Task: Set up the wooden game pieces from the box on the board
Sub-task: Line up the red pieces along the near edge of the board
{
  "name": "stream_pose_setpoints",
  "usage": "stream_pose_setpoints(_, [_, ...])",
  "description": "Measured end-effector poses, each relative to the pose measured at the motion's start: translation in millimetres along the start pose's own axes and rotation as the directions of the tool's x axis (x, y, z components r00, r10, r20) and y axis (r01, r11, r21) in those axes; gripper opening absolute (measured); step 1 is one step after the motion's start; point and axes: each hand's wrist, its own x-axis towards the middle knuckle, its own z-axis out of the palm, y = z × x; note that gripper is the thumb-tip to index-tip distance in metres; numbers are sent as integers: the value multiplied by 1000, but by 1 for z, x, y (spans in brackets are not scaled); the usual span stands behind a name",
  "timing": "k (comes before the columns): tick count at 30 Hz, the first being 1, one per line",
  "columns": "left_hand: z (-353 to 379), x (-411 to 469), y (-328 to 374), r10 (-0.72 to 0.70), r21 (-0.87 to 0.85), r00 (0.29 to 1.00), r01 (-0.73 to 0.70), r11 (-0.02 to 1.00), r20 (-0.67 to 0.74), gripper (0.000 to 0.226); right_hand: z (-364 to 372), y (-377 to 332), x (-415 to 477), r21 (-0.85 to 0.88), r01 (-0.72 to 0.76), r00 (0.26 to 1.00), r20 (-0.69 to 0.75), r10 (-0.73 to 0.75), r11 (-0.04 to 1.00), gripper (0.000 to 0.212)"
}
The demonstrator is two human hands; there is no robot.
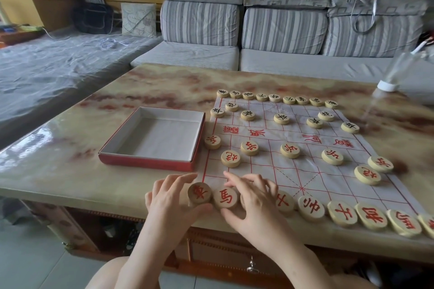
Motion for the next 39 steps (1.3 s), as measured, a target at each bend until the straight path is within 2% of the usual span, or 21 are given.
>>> stream_pose_setpoints(3, [1,0,-3,0,11,1000,0,1000,0,76,3,0,1,-2,-17,999,-40,17,1000,67])
stream_pose_setpoints(7, [-1,-2,1,10,-17,999,-9,1000,45,54,4,0,1,-12,-25,999,-21,25,1000,69])
stream_pose_setpoints(9, [-3,-3,2,6,-48,998,-3,999,60,55,5,1,1,-37,-23,1000,5,23,999,69])
stream_pose_setpoints(12, [-6,-4,2,20,-82,998,-15,996,64,70,1,0,1,-15,-34,999,-4,34,999,70])
stream_pose_setpoints(16, [-4,-3,-1,7,-37,999,-6,999,44,76,1,3,0,-31,-26,1000,-10,26,999,62])
stream_pose_setpoints(20, [-3,-3,2,-19,-8,999,19,1000,46,63,5,5,1,-14,-41,999,-15,41,999,56])
stream_pose_setpoints(24, [-6,-5,2,-3,-15,998,3,1000,56,72,7,6,1,-38,-50,999,-8,49,998,55])
stream_pose_setpoints(28, [-7,-6,4,-7,-5,998,7,1000,58,49,8,6,1,-59,-73,997,-2,73,996,55])
stream_pose_setpoints(39, [-8,-7,4,7,-8,998,-6,1000,63,49,11,6,0,-60,-72,997,-14,71,996,58])
